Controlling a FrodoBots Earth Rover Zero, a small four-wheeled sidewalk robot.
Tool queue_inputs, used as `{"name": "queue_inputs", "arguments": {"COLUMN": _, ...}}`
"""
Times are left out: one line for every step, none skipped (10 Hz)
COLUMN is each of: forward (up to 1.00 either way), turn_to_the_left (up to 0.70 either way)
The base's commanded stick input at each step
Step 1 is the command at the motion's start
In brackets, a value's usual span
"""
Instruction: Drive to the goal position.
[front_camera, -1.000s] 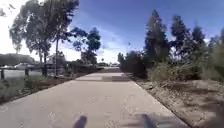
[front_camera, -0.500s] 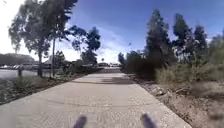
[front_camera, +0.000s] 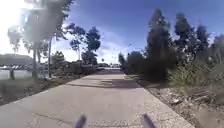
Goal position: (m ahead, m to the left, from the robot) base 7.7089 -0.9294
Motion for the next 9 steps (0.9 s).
{"name": "queue_inputs", "arguments": {"forward": 1.0, "turn_to_the_left": 0.0}}
{"name": "queue_inputs", "arguments": {"forward": 1.0, "turn_to_the_left": 0.0}}
{"name": "queue_inputs", "arguments": {"forward": 1.0, "turn_to_the_left": 0.0}}
{"name": "queue_inputs", "arguments": {"forward": 1.0, "turn_to_the_left": 0.0}}
{"name": "queue_inputs", "arguments": {"forward": 1.0, "turn_to_the_left": 0.0}}
{"name": "queue_inputs", "arguments": {"forward": 1.0, "turn_to_the_left": 0.0}}
{"name": "queue_inputs", "arguments": {"forward": 1.0, "turn_to_the_left": 0.0}}
{"name": "queue_inputs", "arguments": {"forward": 1.0, "turn_to_the_left": 0.0}}
{"name": "queue_inputs", "arguments": {"forward": 1.0, "turn_to_the_left": 0.0}}
